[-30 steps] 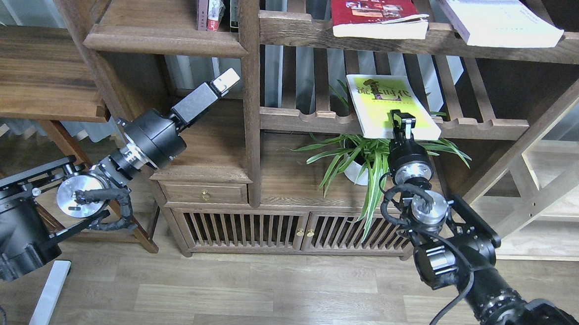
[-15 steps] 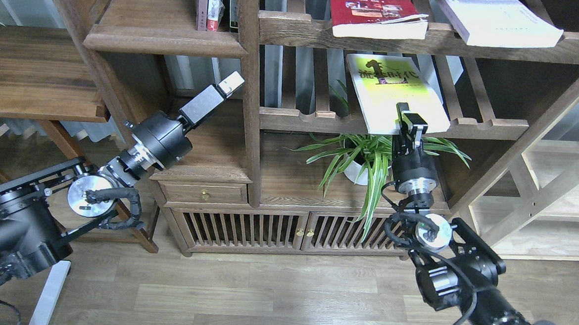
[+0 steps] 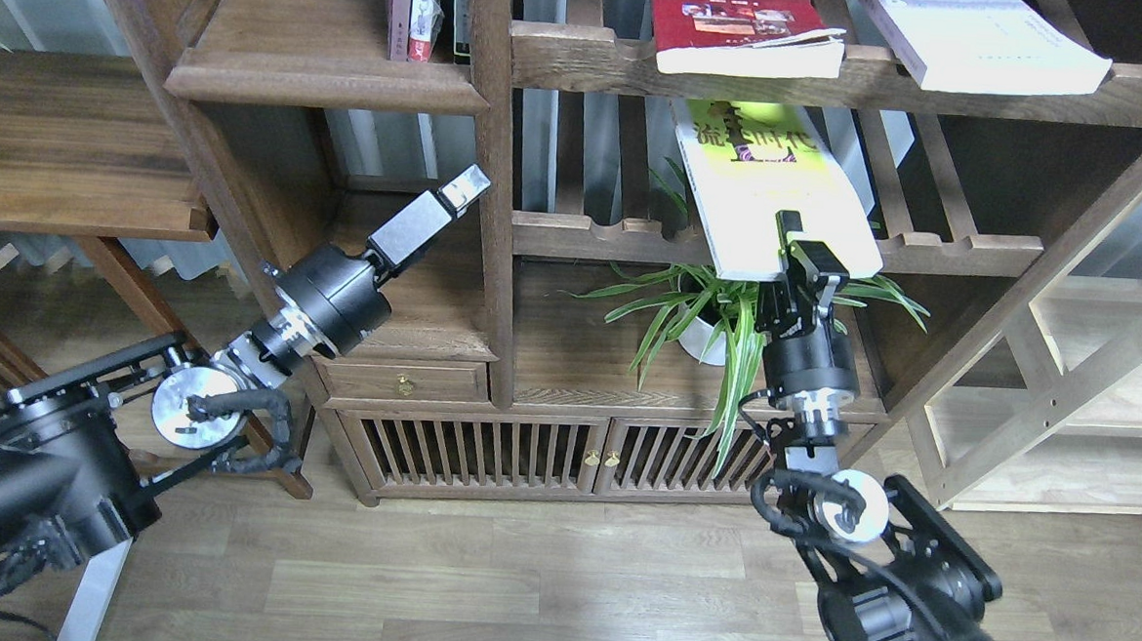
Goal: Organize books on shelf
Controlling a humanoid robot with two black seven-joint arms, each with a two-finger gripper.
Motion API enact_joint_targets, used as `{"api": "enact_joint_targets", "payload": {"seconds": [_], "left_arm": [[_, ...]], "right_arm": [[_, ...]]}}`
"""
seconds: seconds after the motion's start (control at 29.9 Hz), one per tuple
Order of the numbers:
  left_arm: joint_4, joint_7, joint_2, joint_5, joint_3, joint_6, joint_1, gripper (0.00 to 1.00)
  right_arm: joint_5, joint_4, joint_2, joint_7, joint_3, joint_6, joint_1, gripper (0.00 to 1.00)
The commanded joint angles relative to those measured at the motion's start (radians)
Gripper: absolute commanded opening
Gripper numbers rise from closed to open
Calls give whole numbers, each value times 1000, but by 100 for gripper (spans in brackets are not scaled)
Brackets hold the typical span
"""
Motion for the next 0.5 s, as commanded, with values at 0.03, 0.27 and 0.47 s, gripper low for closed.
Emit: {"api": "enact_joint_targets", "payload": {"seconds": [0.03, 0.27, 0.47], "left_arm": [[2, 111, 0, -6, 6, 0, 17, 99], [17, 114, -38, -15, -9, 0, 36, 99], [40, 135, -77, -29, -14, 0, 36, 99]], "right_arm": [[0, 81, 0, 0, -7, 0, -57, 4], [-3, 182, -2, 0, -96, 0, -140, 4], [-11, 191, -12, -26, -190, 0, -153, 4]]}}
